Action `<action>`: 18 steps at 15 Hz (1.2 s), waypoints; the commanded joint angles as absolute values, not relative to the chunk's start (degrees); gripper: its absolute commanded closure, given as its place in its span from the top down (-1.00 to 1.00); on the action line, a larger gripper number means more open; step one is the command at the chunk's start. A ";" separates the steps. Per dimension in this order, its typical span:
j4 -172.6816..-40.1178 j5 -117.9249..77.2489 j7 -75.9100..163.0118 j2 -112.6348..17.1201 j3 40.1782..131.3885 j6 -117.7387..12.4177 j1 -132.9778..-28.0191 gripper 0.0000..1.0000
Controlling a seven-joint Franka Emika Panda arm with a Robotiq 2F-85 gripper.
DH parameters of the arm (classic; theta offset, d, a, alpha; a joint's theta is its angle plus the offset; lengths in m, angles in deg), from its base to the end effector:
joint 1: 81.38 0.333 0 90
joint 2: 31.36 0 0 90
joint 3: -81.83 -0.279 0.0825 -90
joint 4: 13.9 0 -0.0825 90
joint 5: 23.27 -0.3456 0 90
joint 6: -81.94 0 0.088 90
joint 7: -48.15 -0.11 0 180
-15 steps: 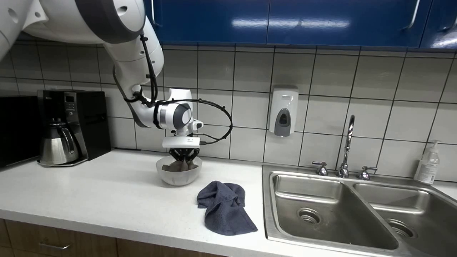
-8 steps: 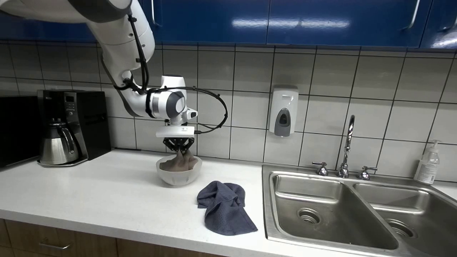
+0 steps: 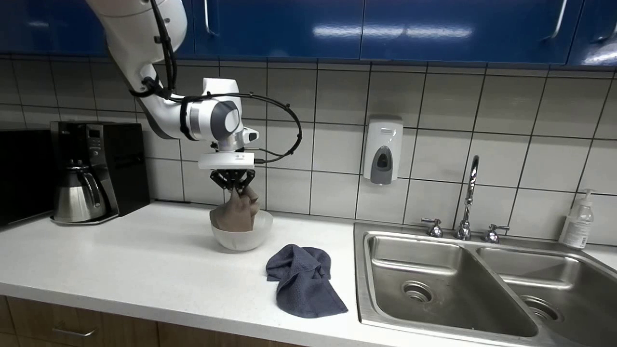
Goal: Take the towel out of the bowl
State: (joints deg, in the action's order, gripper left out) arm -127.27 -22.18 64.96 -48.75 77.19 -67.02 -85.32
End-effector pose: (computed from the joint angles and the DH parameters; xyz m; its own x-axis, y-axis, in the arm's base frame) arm 0.5957 0.0054 0.3350 0.9028 0.3052 0.3028 0.2946 -0.9521 0.0813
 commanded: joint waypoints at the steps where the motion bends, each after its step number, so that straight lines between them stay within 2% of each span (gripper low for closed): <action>1: -133.93 -23.12 65.11 -41.42 77.22 -68.22 -84.65 -0.97; 10: -141.81 -23.60 65.98 -29.37 77.06 -67.61 -80.53 -0.97; 18: -144.60 -25.43 66.44 -24.22 76.89 -67.01 -75.52 -0.97</action>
State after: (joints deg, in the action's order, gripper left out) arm -142.37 -24.09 64.99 -27.22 77.12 -67.24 -76.66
